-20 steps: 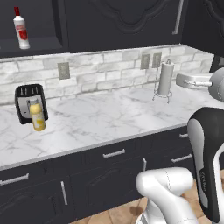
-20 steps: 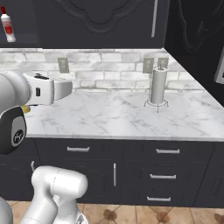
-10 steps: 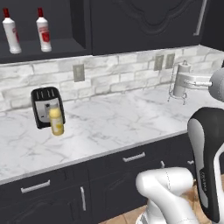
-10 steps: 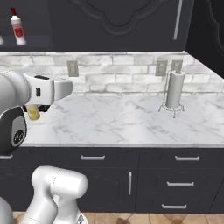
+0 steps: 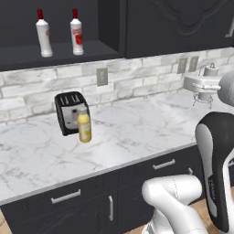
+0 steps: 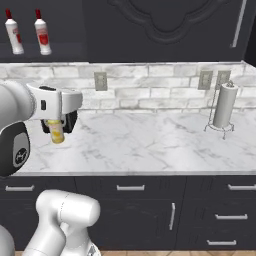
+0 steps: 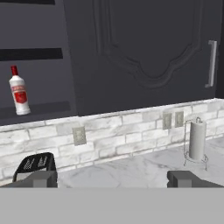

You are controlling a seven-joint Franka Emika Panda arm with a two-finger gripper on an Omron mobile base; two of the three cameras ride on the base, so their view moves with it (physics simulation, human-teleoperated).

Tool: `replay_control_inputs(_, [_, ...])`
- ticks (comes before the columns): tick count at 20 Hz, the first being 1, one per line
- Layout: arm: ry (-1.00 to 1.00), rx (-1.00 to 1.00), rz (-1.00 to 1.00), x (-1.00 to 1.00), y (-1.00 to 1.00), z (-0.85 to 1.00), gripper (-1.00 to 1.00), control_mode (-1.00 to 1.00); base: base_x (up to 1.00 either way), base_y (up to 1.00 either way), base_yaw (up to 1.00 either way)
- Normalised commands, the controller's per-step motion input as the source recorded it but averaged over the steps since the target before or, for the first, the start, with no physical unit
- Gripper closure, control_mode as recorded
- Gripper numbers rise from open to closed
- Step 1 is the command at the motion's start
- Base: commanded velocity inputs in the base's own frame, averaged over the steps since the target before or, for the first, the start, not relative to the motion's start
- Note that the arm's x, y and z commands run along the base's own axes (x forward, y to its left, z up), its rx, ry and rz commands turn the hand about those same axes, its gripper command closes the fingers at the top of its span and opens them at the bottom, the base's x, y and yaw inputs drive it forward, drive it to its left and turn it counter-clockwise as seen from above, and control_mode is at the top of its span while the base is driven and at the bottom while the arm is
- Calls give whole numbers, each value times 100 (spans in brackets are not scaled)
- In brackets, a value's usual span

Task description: Sort all alcoholic drinks to one cabinet, and non-alcoholic drinks to the other.

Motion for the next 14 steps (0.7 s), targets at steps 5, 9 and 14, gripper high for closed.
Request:
replay_control_inputs(5, [0, 0, 0, 0, 0, 0, -100, 100, 13, 55, -3])
replay_control_inputs(9, [0, 0, 0, 0, 0, 0, -100, 100, 15, 47, -2])
replay_control_inputs(14, [0, 0, 0, 0, 0, 0, -100, 100, 33, 45, -2])
